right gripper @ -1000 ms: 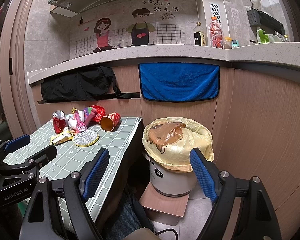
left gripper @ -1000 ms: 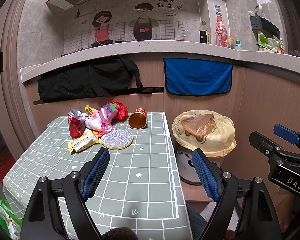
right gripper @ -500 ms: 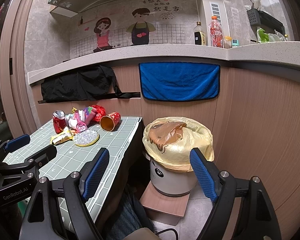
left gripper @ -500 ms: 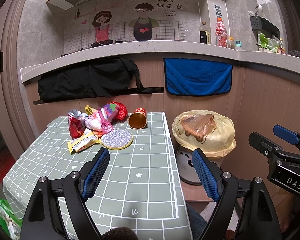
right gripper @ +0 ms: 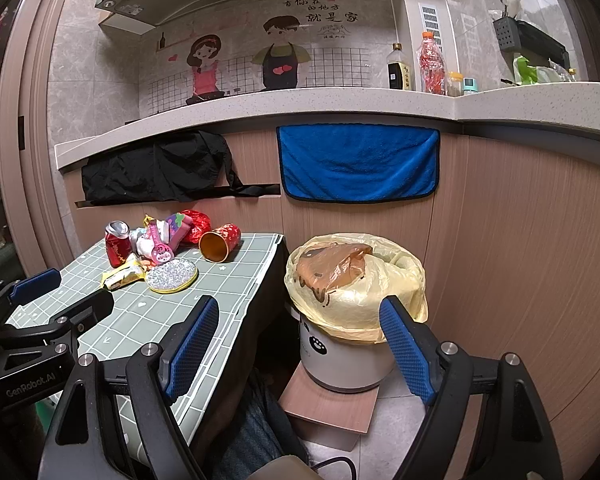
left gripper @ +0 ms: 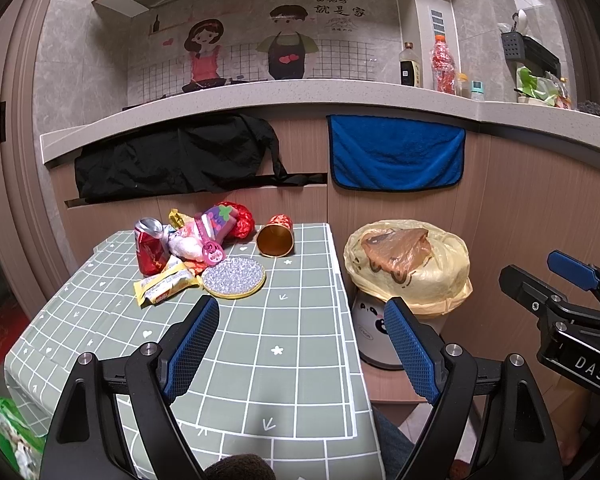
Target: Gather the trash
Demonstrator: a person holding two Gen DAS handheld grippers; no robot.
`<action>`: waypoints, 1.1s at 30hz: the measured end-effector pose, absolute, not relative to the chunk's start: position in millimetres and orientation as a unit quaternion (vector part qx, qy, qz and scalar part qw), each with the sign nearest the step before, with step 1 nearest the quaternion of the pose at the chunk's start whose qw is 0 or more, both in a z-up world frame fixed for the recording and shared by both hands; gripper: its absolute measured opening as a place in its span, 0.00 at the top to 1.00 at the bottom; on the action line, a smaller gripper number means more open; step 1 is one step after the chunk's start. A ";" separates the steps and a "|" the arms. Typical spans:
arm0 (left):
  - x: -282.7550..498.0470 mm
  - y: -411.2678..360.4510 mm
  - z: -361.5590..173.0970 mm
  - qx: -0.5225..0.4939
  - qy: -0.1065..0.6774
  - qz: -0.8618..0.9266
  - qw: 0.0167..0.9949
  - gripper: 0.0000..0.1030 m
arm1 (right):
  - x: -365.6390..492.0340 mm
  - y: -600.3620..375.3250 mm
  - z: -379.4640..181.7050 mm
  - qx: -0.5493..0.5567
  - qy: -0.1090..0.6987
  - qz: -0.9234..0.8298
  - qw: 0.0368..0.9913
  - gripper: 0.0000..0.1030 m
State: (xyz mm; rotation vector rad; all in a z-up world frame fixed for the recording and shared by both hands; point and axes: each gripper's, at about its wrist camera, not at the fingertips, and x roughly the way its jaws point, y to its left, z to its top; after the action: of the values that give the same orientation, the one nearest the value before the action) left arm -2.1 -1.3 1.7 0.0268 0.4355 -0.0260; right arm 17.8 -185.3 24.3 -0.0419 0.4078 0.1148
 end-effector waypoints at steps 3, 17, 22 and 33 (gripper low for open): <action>-2.0 -1.3 1.6 0.013 0.216 -0.013 0.976 0.18 | 18.3 -185.5 24.1 -0.020 0.203 0.058 0.977 0.22; 50.5 72.8 4.5 -0.051 0.224 0.012 0.973 0.18 | 69.5 -168.7 30.6 -0.038 0.200 0.094 0.974 0.22; 91.6 140.8 -6.7 -0.086 0.230 0.063 0.967 0.18 | 123.5 -137.9 30.5 -0.042 0.196 0.130 0.971 0.22; 206.2 230.7 -33.2 -0.104 0.300 0.088 0.944 0.18 | 228.9 -78.3 -10.7 -0.050 0.259 0.170 0.949 0.22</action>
State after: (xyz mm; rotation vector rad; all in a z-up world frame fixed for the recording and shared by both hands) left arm 206.2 230.7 -33.2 -0.2119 0.6109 0.1785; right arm 228.9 -78.3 -10.7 -0.1024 0.5266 0.3461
